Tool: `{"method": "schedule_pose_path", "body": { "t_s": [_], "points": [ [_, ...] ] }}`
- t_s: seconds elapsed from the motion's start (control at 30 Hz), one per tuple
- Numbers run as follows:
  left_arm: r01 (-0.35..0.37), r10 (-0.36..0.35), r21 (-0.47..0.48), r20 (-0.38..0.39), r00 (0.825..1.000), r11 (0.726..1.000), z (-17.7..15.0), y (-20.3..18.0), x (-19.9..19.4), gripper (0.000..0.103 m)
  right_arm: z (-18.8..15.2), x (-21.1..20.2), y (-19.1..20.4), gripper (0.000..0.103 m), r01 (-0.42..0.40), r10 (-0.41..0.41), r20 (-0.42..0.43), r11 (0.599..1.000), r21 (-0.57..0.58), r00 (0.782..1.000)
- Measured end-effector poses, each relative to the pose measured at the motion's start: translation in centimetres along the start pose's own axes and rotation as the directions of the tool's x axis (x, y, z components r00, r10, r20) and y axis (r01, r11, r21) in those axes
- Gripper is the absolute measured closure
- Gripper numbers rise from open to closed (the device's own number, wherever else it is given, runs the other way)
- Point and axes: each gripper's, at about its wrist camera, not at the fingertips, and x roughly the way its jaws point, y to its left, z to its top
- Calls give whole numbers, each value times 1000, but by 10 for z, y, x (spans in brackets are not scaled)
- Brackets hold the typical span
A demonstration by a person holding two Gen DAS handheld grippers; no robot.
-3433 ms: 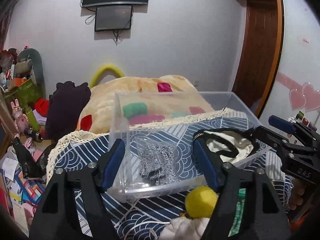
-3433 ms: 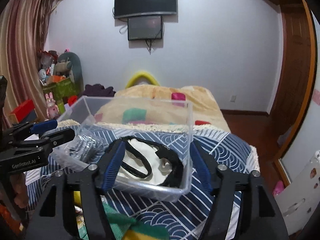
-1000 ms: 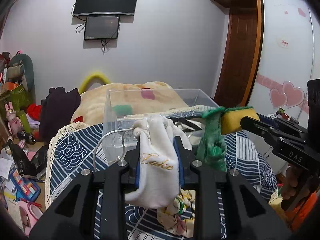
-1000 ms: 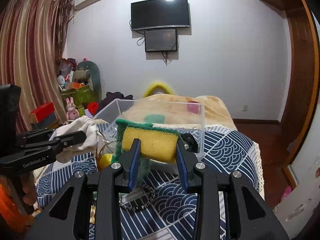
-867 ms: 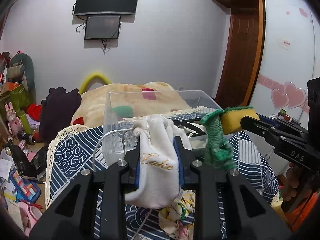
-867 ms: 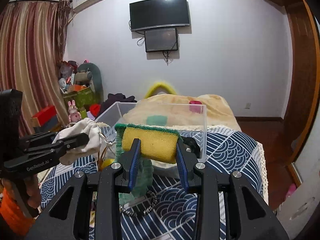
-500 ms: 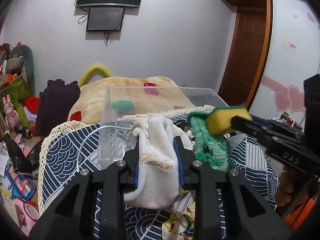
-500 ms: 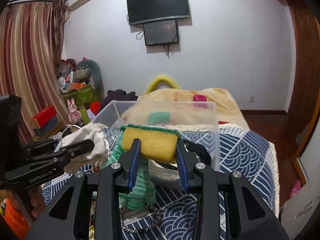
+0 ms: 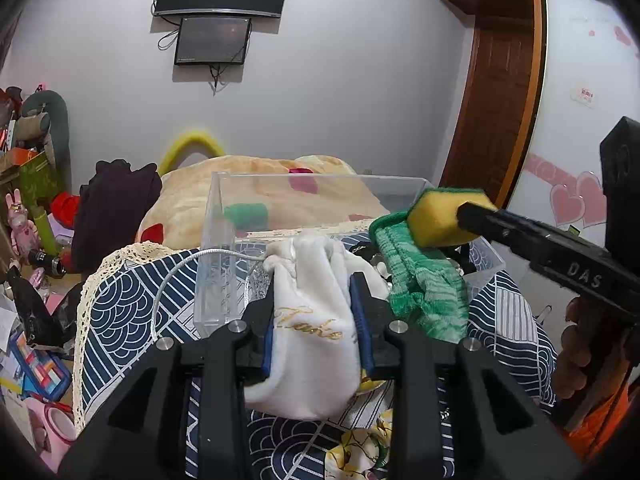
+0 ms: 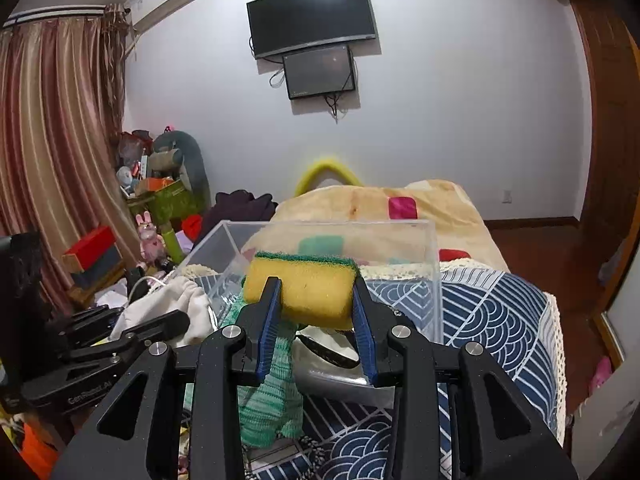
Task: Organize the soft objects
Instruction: 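Lower the sponge into the box with the right tool while the left releases the pouch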
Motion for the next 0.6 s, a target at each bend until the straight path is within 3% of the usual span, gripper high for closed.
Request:
{"method": "schedule_pose_path", "body": {
  "t_s": [0.23, 0.33, 0.43, 0.5, 0.6],
  "points": [
    [53, -53, -38, 2, 999, 998, 5, 2, -5, 72, -12, 13, -2, 72, -68, 71, -71, 997, 39, 995],
    [40, -40, -22, 1, 999, 999, 7, -2, -3, 72, -12, 13, -1, 72, -74, 77, -75, 996, 38, 994],
    [29, -29, -18, -8, 1000, 999, 10, -5, 4, 59, -11, 14, -3, 72, -62, 64, -72, 997, 36, 995],
    [3, -3, -15, -14, 1000, 1000, 12, -4, 10, 44, -11, 17, -5, 71, -42, 44, -79, 999, 34, 996],
    [-21, 21, -23, -18, 1000, 1000, 13, 1, 15, 36, -12, 23, -10, 69, 1, 2, -97, 1000, 31, 995]
  ]
}}
